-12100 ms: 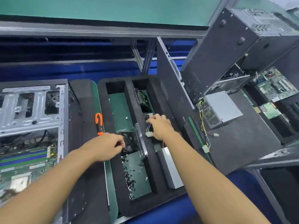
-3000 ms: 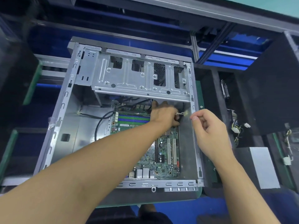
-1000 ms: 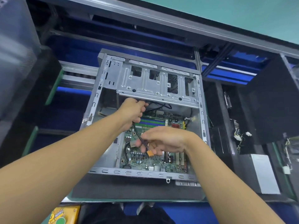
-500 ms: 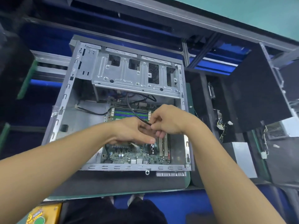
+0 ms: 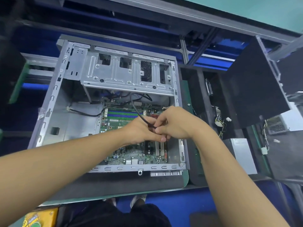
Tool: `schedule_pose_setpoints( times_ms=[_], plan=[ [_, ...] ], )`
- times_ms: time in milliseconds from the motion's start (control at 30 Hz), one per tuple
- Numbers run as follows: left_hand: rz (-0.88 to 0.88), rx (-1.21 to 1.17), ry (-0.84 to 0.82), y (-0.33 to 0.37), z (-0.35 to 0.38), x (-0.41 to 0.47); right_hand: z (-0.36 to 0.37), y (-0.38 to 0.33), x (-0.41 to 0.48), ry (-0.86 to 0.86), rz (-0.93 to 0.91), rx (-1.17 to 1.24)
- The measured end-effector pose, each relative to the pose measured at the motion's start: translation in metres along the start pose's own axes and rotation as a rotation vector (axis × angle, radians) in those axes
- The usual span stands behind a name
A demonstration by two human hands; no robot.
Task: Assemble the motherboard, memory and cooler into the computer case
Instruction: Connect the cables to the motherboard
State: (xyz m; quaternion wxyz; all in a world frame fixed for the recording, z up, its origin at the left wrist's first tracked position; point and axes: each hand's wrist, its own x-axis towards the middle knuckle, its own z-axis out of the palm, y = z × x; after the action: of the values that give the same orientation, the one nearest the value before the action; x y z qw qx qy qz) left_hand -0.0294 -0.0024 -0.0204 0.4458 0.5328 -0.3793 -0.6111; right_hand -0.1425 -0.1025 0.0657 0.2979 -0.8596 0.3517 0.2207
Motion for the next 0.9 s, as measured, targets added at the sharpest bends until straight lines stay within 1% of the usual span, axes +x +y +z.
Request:
schedule_pose_setpoints(
  times_ms=[100, 167, 300, 367, 433, 500, 600, 700, 767, 900],
  plan=[
    [0.044, 0.037, 0.003, 0.003, 0.007, 0.005, 0.002, 0.003, -0.007, 0.064, -0.043, -0.088],
    [0.057, 0.075, 0.012, 0.002, 0.006, 0.007, 0.004, 0.004, -0.008, 0.093, -0.066, -0.080],
    [0.016, 0.177, 0.026, -0.004, 0.002, 0.010, 0.008, 0.002, -0.006, 0.098, -0.059, -0.124],
    [-0.015, 0.304, -0.001, -0.008, -0.001, 0.013, 0.007, -0.001, -0.005, 0.077, -0.057, -0.160],
    [-0.047, 0.471, -0.054, -0.012, -0.002, 0.015, 0.005, 0.000, -0.003, 0.104, -0.081, -0.125],
    [-0.068, 0.614, -0.101, -0.016, 0.001, 0.017, 0.004, 0.004, -0.002, 0.209, -0.174, -0.048],
    [-0.059, 0.719, -0.144, -0.018, 0.013, 0.024, 0.010, 0.012, -0.004, 0.464, -0.319, 0.051],
    [-0.058, 0.785, -0.184, -0.021, 0.025, 0.031, 0.025, 0.028, -0.007, 0.702, -0.331, 0.158],
    [-0.054, 0.813, -0.223, -0.023, 0.032, 0.034, 0.034, 0.037, -0.008, 0.762, -0.307, 0.194],
    [0.002, 0.903, -0.293, -0.025, 0.040, 0.040, 0.045, 0.042, -0.004, 0.793, -0.303, 0.219]
  ],
)
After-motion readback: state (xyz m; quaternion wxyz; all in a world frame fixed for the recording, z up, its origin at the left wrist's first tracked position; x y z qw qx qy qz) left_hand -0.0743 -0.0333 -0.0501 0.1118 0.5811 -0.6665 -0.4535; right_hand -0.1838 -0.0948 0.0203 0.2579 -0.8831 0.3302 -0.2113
